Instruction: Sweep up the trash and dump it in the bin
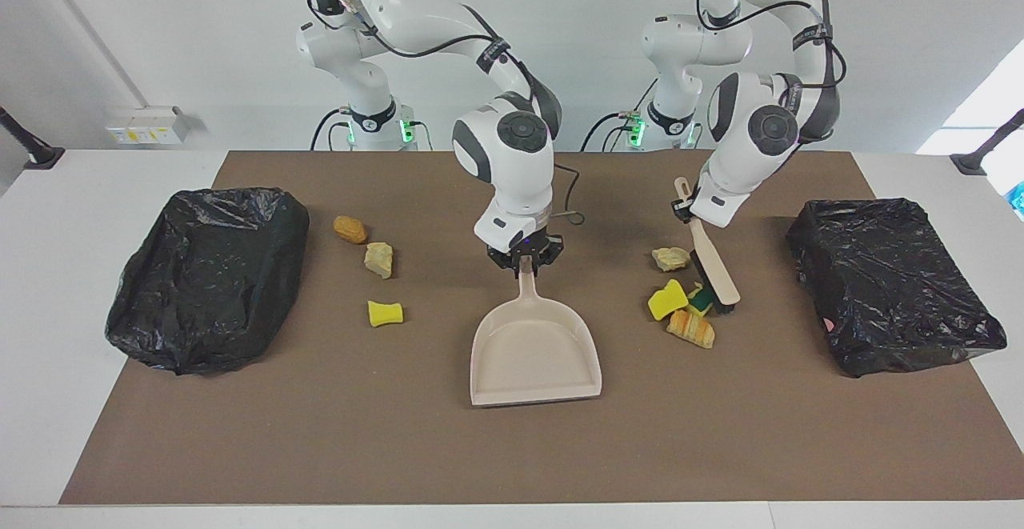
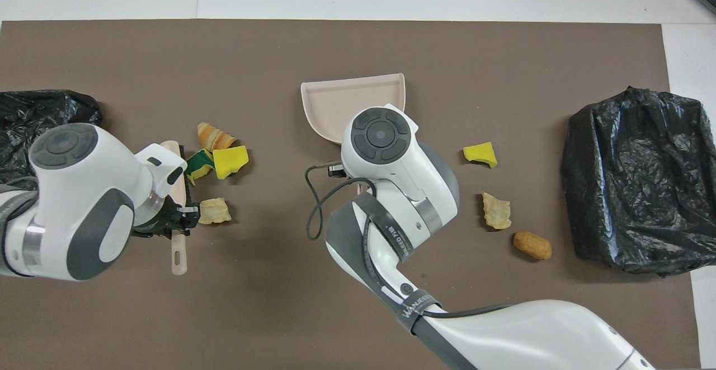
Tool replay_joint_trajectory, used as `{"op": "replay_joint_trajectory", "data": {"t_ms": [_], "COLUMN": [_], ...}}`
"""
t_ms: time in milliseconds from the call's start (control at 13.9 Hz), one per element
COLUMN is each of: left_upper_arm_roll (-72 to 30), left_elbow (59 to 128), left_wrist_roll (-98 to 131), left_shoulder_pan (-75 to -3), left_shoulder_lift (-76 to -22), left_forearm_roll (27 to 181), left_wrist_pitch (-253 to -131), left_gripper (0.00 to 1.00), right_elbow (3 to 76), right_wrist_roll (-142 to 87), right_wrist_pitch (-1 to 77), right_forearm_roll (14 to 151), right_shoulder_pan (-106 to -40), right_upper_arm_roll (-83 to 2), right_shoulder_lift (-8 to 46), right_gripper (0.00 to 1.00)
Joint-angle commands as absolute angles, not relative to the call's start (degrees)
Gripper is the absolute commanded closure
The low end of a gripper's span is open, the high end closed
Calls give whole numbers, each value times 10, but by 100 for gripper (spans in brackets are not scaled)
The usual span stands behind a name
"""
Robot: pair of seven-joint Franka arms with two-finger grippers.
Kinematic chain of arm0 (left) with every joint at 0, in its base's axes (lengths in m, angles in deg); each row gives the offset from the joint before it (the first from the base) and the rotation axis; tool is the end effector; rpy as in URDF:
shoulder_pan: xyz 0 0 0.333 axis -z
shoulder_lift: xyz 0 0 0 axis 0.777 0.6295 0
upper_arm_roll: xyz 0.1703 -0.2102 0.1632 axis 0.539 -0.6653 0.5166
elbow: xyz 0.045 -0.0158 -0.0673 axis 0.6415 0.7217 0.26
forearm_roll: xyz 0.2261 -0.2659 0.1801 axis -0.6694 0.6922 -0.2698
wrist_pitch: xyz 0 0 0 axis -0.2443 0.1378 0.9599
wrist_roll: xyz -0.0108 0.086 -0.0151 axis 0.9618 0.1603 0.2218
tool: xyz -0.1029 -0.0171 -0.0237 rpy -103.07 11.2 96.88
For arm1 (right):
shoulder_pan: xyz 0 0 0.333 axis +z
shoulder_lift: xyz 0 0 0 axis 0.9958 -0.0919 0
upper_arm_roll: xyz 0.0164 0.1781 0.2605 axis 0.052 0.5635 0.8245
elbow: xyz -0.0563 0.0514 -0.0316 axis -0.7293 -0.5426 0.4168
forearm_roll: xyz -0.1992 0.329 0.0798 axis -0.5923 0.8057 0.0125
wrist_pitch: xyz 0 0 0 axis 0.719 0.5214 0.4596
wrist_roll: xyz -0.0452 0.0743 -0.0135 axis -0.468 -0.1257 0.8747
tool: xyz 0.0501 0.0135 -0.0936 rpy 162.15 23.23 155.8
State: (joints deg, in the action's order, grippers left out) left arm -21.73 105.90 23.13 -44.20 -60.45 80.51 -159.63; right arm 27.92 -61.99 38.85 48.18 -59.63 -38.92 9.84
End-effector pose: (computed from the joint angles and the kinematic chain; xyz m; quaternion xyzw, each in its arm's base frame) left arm 0.4958 -0.0973 0.4019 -0.9869 -0.1002 0.1244 0.0240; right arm 0.5721 0.3615 0.3835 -0.9971 -0.0745 -0.0109 0.0076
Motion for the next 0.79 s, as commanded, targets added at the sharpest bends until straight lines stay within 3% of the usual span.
{"op": "replay_joint_trajectory", "data": {"t_ms": [0, 288, 720], "left_upper_arm_roll": [-214, -212, -212], "left_elbow": [1011, 1032, 1073], "left_wrist_roll": [211, 129, 120], "left_shoulder_pan": [-481, -528, -535], "left_shoulder_lift": [-604, -604, -599], "left_forearm_roll": [829, 830, 830], "left_wrist_pitch": [-1579, -1601, -1673], "left_gripper": [100, 100, 100], "right_elbow": [291, 291, 325], "right_wrist_roll": [-489, -233, 95], "right_wrist_pitch": [336, 289, 289], "right_forearm_roll": [484, 484, 472], "right_shoulder_pan": [-621, -663, -678], "right_upper_arm_roll": [-384, -383, -385], "right_shoulder_lift": [138, 146, 161], "right_gripper": [100, 100, 100]}}
